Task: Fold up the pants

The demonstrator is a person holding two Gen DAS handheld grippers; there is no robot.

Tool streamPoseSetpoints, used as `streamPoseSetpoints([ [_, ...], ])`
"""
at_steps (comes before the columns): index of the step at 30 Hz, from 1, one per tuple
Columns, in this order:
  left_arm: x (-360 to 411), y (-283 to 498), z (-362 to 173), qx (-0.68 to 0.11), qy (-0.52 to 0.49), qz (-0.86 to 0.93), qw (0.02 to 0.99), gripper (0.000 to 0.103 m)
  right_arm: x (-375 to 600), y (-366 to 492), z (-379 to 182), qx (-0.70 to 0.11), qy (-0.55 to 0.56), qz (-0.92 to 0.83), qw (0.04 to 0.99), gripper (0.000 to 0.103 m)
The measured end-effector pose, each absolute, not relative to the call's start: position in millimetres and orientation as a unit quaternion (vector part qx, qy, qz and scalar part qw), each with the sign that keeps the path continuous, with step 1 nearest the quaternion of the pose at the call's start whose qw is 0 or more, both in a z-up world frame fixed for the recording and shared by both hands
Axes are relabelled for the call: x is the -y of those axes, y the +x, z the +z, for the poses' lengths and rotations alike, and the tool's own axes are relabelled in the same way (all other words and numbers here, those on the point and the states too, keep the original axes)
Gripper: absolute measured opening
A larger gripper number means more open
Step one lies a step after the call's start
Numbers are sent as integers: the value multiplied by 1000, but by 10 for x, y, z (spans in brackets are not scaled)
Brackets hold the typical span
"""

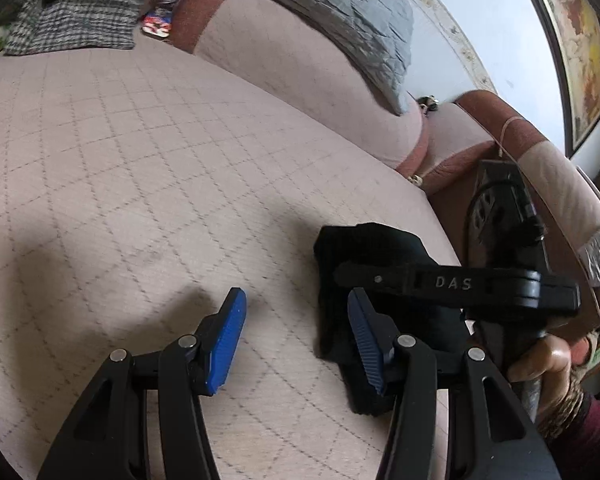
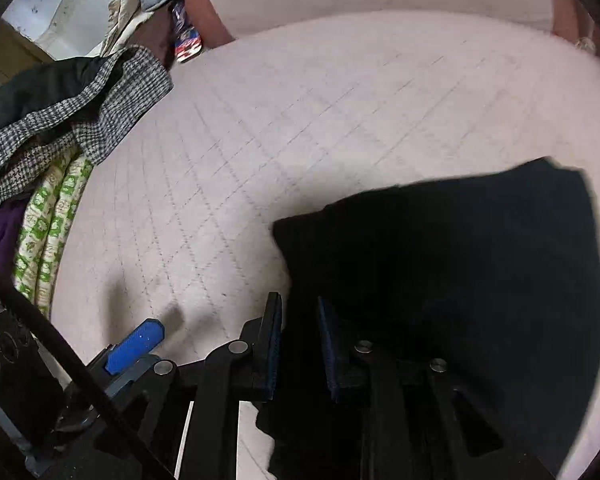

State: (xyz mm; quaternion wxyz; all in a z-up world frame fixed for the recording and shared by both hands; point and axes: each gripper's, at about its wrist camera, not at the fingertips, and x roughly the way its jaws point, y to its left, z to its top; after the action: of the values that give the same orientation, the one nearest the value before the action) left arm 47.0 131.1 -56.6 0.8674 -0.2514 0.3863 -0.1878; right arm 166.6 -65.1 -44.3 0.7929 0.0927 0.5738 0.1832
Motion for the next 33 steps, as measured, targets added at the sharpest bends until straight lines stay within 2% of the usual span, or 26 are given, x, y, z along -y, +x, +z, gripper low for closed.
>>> streamPoseSetpoints([
  [8, -1431, 536, -586, -394, -288, -187, 852, 51, 823, 1596, -122, -542, 123, 202, 807, 21],
  [16, -1367, 524, -558, -399, -270, -185, 856, 53, 924, 1764, -561, -578, 226, 179, 763, 21],
  [20, -1383, 536, -619, -408, -279, -184, 850, 53, 889, 1712, -427, -565, 227, 198, 769, 21],
  [25, -1376, 545, -701, -419, -289, -183, 841, 53, 1453, 1437, -243, -525, 248, 169, 796, 28],
  [33, -1283, 448, -737, -414, -271, -177, 851, 53, 2651, 611, -397, -481, 332, 122, 802, 27],
])
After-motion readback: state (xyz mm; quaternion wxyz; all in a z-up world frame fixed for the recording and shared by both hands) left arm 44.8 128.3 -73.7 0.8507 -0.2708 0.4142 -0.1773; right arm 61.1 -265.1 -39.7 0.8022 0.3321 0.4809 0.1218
